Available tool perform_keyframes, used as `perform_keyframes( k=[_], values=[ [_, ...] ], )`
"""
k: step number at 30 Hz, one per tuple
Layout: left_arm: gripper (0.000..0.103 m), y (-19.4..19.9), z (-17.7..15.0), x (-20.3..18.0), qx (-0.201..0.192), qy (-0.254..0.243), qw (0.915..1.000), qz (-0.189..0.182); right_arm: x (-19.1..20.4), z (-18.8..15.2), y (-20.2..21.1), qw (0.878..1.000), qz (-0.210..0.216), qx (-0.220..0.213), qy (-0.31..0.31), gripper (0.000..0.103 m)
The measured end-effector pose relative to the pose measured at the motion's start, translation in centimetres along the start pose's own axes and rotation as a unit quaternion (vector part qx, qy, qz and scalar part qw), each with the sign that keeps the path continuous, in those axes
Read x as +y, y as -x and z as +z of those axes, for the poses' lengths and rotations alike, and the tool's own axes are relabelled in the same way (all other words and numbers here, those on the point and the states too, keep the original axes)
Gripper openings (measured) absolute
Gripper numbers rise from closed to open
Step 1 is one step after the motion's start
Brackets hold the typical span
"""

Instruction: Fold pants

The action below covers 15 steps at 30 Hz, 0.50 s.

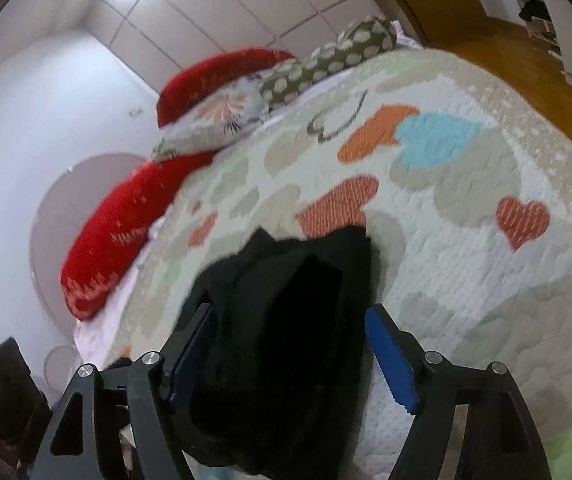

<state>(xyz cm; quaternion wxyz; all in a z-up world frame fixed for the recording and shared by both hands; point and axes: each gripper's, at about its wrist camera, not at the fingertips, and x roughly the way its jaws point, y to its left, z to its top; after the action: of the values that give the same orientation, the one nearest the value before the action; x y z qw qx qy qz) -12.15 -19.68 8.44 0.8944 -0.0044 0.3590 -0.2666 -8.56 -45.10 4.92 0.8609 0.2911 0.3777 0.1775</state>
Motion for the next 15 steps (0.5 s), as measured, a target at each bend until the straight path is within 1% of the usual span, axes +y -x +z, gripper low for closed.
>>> perform_keyframes(
  k=[1, 2, 3, 4, 5, 6, 9, 11, 12, 14, 15],
  values=[
    [0.068, -0.5, -0.2, 0.6, 0.007, 0.008, 0.9999, 0.012, 0.3, -0.3, -0.8, 1.0, 0.005, 0.012, 0.009, 0.061],
    [0.068, -1.4, -0.5, 1.5, 0.018, 0.022, 0.9993, 0.024, 0.9, -0.5, -1.3, 0.999, 0.005, 0.017, 0.032, 0.047],
    [0.068, -1.9, -0.6, 2.0, 0.025, 0.03, 0.9989, 0.026, 1.4, -0.6, -1.5, 0.999, -0.003, 0.016, 0.05, 0.028],
    [0.068, -2.2, -0.7, 2.4, 0.031, 0.036, 0.9985, 0.026, 2.4, -0.5, -1.5, 0.997, -0.02, 0.009, 0.077, 0.027],
    [0.068, -2.4, -0.8, 2.5, 0.034, 0.041, 0.9983, 0.025, 3.0, -0.3, -1.3, 0.995, -0.025, 0.005, 0.095, 0.025],
    [0.068, -2.3, -0.7, 2.5, 0.032, 0.042, 0.9983, 0.024, 3.4, -0.1, -1.1, 0.994, -0.03, 0.0, 0.106, 0.023],
    [0.068, -2.3, -0.3, 1.8, 0.016, 0.035, 0.999, 0.023, 4.7, 0.5, 0.0, 0.985, -0.076, -0.019, 0.152, 0.022],
    [0.068, -2.6, -0.3, 1.2, 0.018, 0.029, 0.9991, 0.024, 4.0, 0.5, 0.2, 0.984, -0.097, -0.015, 0.151, 0.022],
    [0.068, -3.1, -0.5, 1.2, 0.023, 0.029, 0.999, 0.025, 3.1, 0.4, 0.1, 0.985, -0.101, -0.006, 0.14, 0.022],
    [0.068, -4.2, -1.0, 1.3, 0.041, 0.032, 0.9984, 0.024, 1.3, -0.6, -1.0, 0.984, -0.12, 0.028, 0.127, 0.023],
    [0.068, -4.6, -1.3, 1.4, 0.05, 0.035, 0.9979, 0.022, 1.0, -0.7, -1.1, 0.984, -0.127, 0.032, 0.123, 0.026]
  ],
)
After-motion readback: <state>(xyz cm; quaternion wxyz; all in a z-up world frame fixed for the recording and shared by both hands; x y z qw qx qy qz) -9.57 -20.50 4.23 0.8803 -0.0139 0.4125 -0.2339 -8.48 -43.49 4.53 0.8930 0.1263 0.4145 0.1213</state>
